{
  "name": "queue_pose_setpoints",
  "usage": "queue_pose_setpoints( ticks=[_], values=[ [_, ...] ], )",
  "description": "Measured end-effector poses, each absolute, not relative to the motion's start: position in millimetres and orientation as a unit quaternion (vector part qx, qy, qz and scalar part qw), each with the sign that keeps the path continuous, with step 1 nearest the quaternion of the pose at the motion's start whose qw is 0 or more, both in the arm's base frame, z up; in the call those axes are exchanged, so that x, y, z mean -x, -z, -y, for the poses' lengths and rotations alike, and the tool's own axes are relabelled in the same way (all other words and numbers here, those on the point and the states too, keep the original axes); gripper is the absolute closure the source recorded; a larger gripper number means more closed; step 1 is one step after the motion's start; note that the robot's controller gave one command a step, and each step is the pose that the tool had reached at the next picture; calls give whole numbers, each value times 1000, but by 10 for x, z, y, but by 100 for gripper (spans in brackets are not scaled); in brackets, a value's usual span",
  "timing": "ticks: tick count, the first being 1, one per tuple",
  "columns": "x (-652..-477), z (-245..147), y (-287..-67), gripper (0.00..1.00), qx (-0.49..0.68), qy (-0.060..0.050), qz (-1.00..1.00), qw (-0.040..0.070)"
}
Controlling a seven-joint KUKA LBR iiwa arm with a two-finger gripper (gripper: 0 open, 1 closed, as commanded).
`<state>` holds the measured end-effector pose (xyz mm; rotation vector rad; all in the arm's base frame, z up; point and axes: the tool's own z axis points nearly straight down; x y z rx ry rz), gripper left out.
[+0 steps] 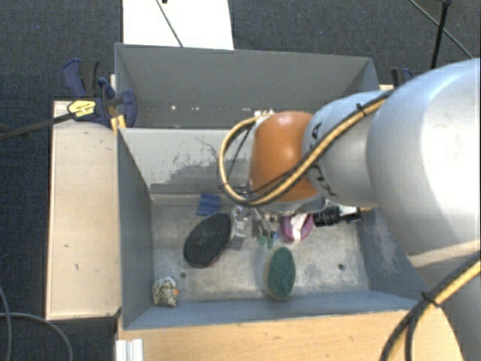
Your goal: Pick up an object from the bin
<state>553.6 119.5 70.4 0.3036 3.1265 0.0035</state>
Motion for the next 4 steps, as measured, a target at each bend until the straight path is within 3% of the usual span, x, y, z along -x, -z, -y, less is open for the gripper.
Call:
queue_pose_setpoints(
  ticks=[1, 2, 3, 4],
  values=[
    [-5887, -1852, -1166, 100, 184, -1, -983, 4],
    [-5878, -1833, -1150, 0, 182, -1, -983, 2],
    [-5844, -1824, -687, 0, 238, 0, -971, 0],
    [-5856, -1826, -709, 100, 236, -1, -972, 1]
  ],
)
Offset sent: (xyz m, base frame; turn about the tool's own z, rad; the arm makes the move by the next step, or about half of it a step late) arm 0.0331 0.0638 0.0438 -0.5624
